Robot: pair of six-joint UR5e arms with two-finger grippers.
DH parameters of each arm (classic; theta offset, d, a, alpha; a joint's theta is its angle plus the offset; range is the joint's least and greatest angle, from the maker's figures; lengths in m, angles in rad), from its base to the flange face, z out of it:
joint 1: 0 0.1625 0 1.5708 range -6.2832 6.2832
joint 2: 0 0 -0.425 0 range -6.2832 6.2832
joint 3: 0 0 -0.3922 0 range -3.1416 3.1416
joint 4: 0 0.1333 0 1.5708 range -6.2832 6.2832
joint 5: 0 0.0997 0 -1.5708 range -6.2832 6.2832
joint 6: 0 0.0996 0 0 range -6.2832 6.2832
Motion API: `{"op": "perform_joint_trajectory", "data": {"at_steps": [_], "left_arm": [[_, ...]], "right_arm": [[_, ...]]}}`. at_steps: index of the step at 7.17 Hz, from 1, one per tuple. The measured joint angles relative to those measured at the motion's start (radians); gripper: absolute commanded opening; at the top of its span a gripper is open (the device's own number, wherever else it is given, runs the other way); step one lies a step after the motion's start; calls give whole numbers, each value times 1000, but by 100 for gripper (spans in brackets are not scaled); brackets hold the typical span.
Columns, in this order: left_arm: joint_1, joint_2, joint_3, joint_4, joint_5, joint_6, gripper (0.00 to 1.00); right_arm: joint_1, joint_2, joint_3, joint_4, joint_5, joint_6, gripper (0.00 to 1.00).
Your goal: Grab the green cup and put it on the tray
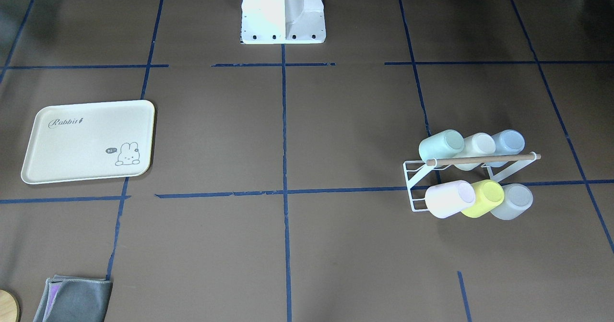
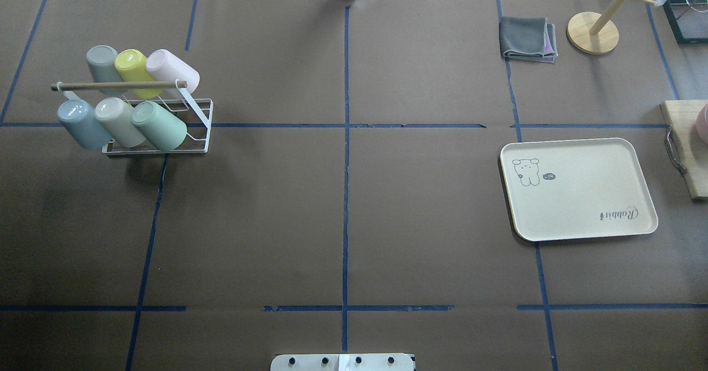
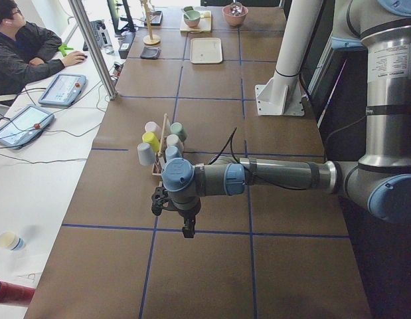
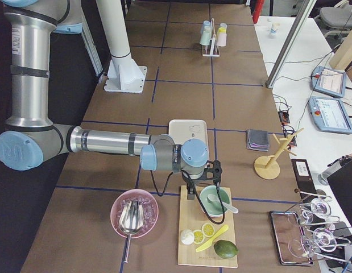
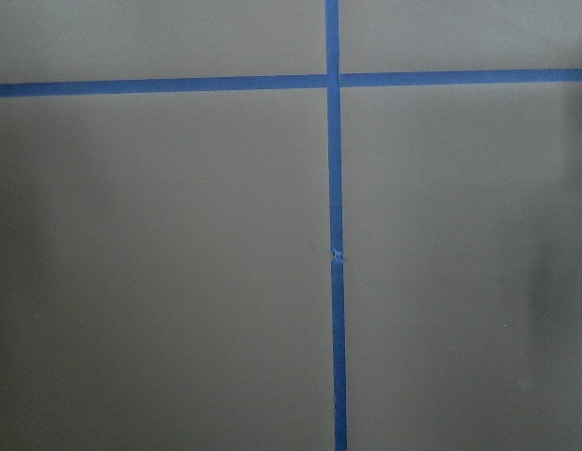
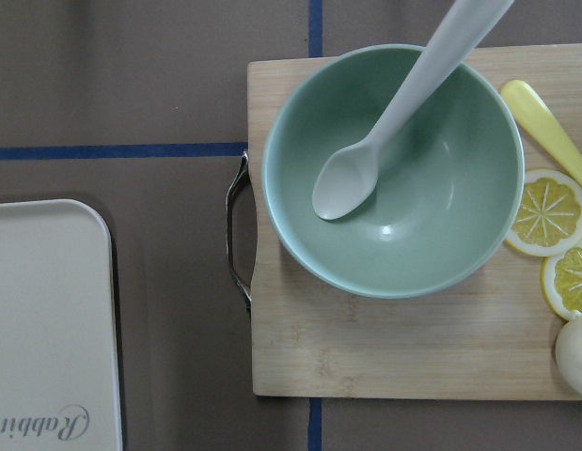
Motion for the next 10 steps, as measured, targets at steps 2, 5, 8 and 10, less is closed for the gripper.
{"op": "perform_joint_trajectory", "data": {"at_steps": [2,5,8,10], "left_arm": [[0,0,-3,0,0,0,100],[0,-3,-4,1,1,-1,100],[0,-7,-5,2,2,-3,100],[0,-8,-7,1,2,-2,100]], "right_arm": [[1,0,0,1,-1,1,100],[1,0,1,6,-3,0,100],[1,2,13,8,-4,11,100],[1,27,20,9,0,28,100]]}}
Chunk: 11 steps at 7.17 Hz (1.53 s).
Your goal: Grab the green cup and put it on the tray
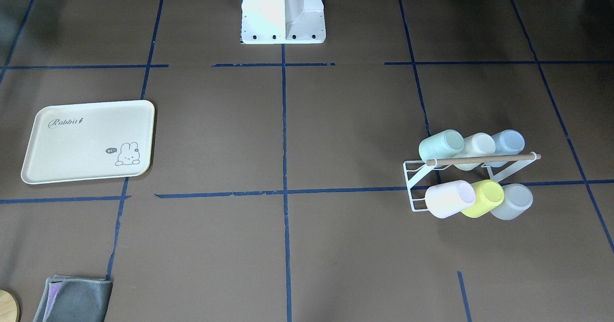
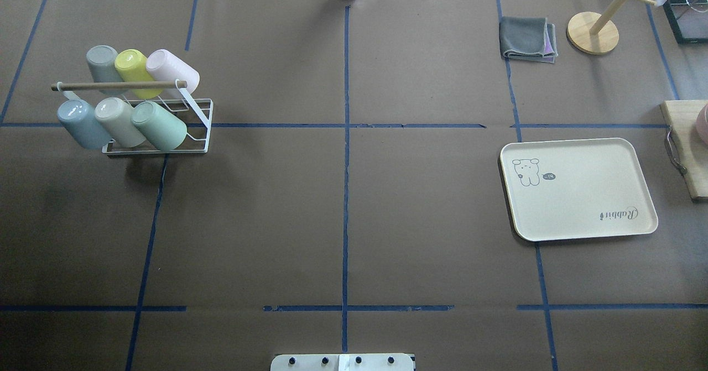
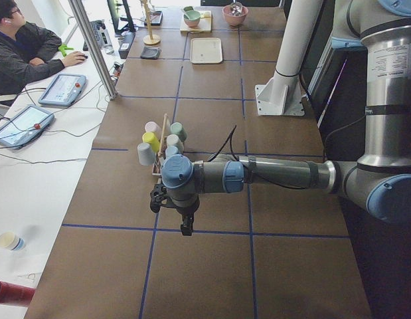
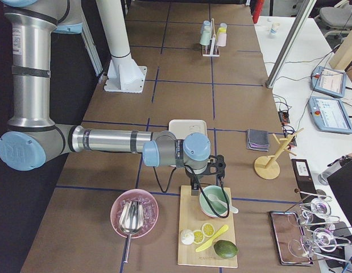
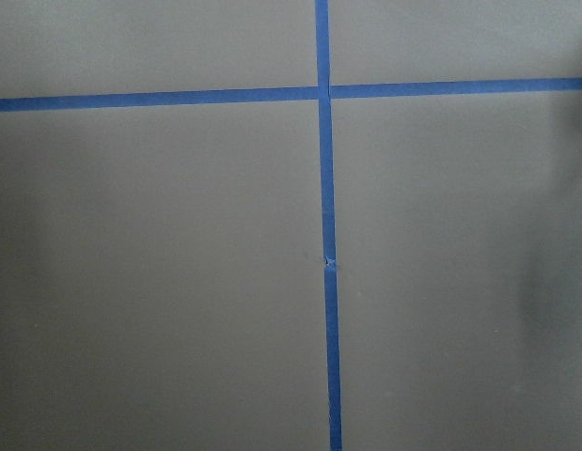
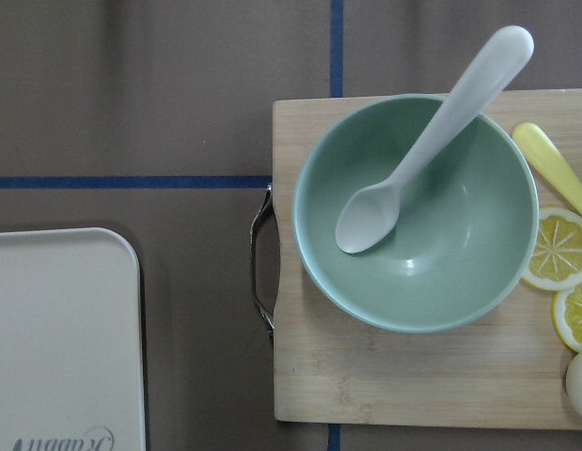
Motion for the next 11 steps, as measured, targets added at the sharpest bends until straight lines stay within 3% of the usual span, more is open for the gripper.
{"op": "perform_joint_trajectory", "data": {"at_steps": [3,9,11], "left_arm": [[0,-1,-8,-2,3,2,100],[-1,1,-29,-2,5,2,100],[-1,1,-31,-2,5,2,100]], "right_arm": [[-56,13,11,30,-17,136,100],[-339,-49,18,376,-128,504,100],[-426,-75,10,438,-187,561,100]]}}
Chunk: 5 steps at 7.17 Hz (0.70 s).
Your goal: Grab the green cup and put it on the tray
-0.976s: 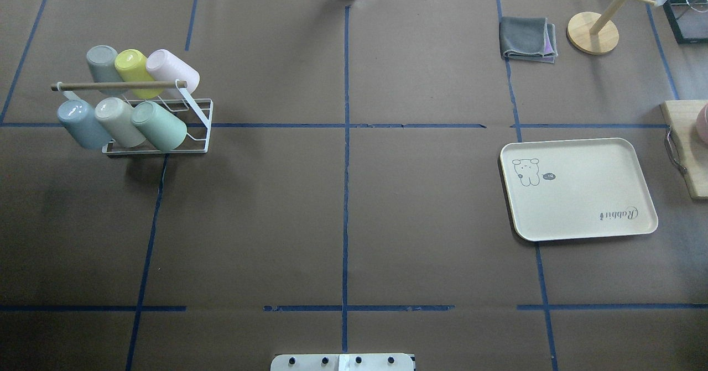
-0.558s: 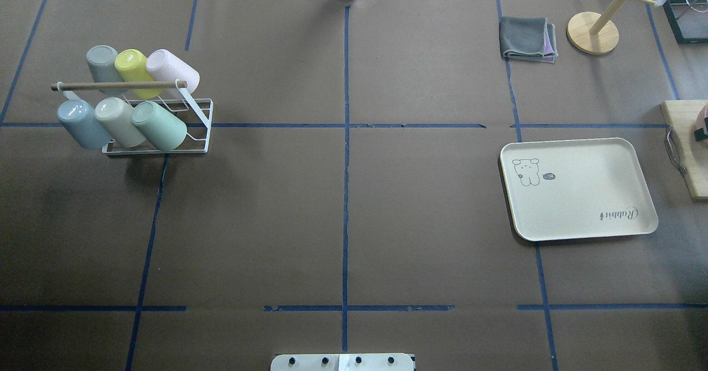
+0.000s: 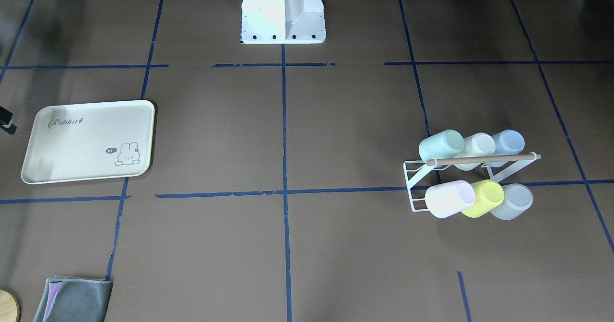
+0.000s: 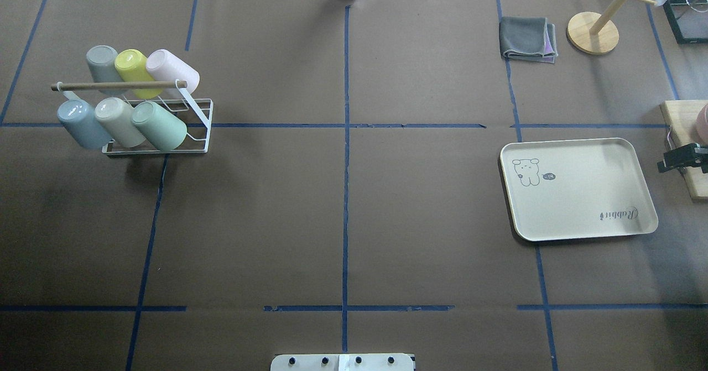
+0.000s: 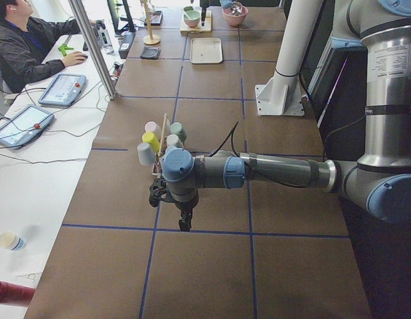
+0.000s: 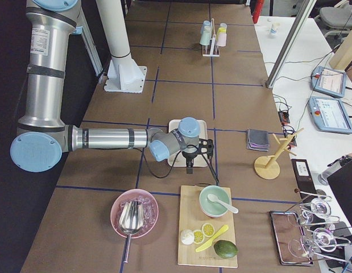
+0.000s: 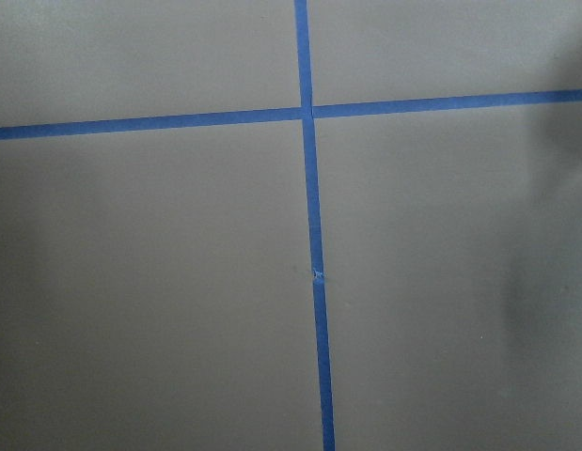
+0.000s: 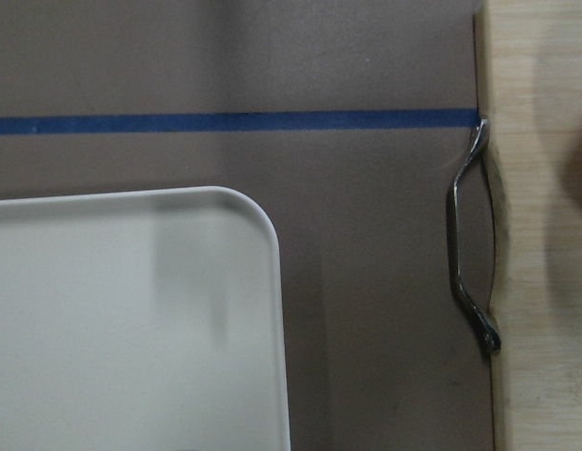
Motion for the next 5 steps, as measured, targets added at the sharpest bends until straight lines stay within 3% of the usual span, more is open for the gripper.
{"op": "perform_joint_trajectory", "data": {"at_steps": [5], "left_arm": [[1,-3,-7,0,0,-2,100]], "right_arm": [[-85,-3,-100,119,-25,21,100]]}}
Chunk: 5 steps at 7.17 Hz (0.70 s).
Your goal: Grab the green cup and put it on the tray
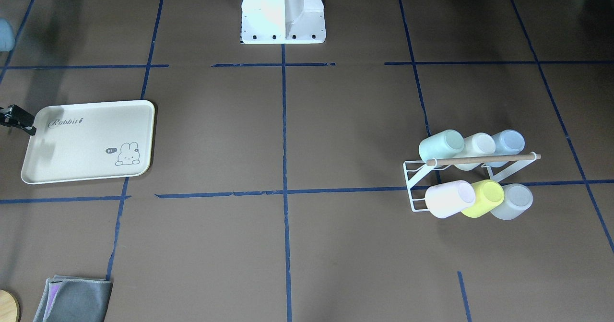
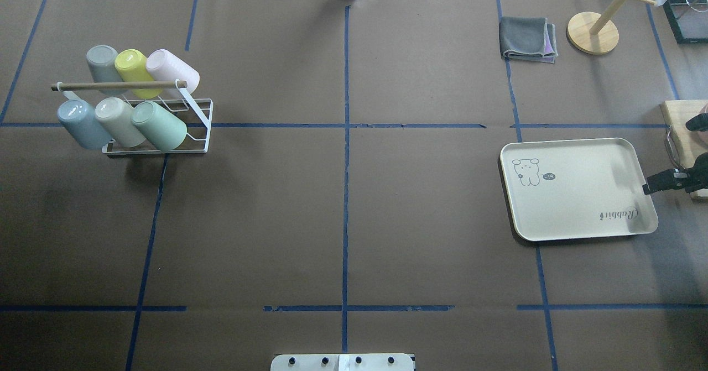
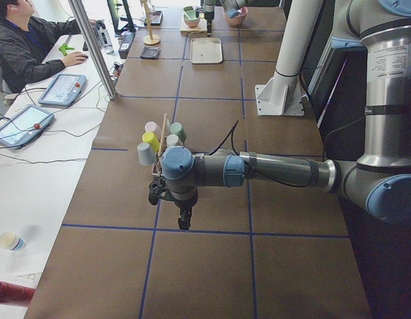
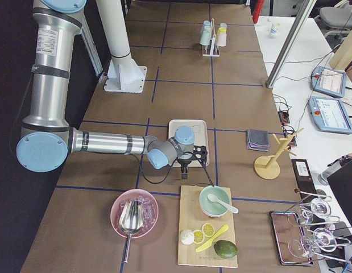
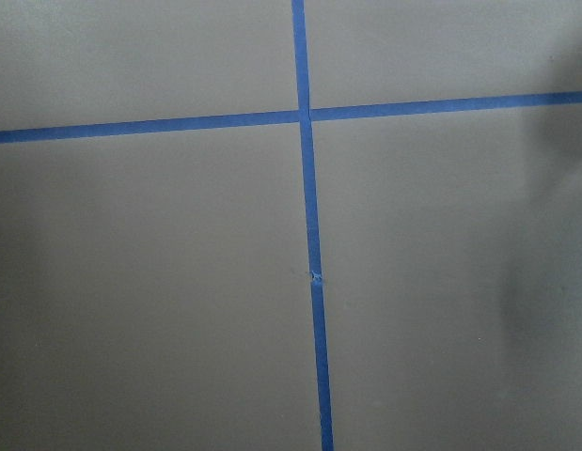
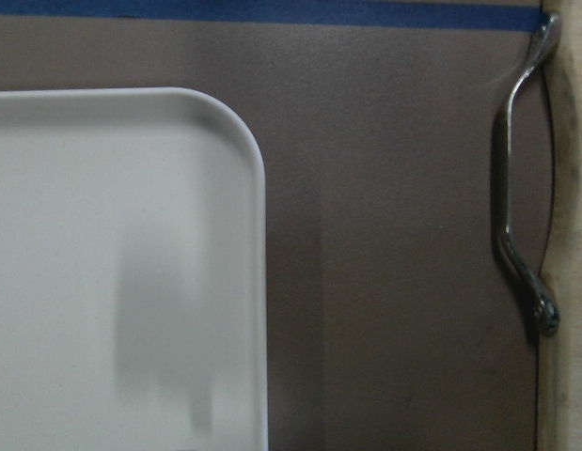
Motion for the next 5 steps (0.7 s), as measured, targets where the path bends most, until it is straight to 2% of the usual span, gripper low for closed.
{"op": "perform_joint_trajectory", "data": {"at_steps": [3,5], "left_arm": [[-1,-2,-3,0,0,0,100],[-1,-3,-8,0,-1,-1,100]], "right_arm": [[-18,15,-7,10,8,16,99],[-29,18,-9,4,6,21,93]]}}
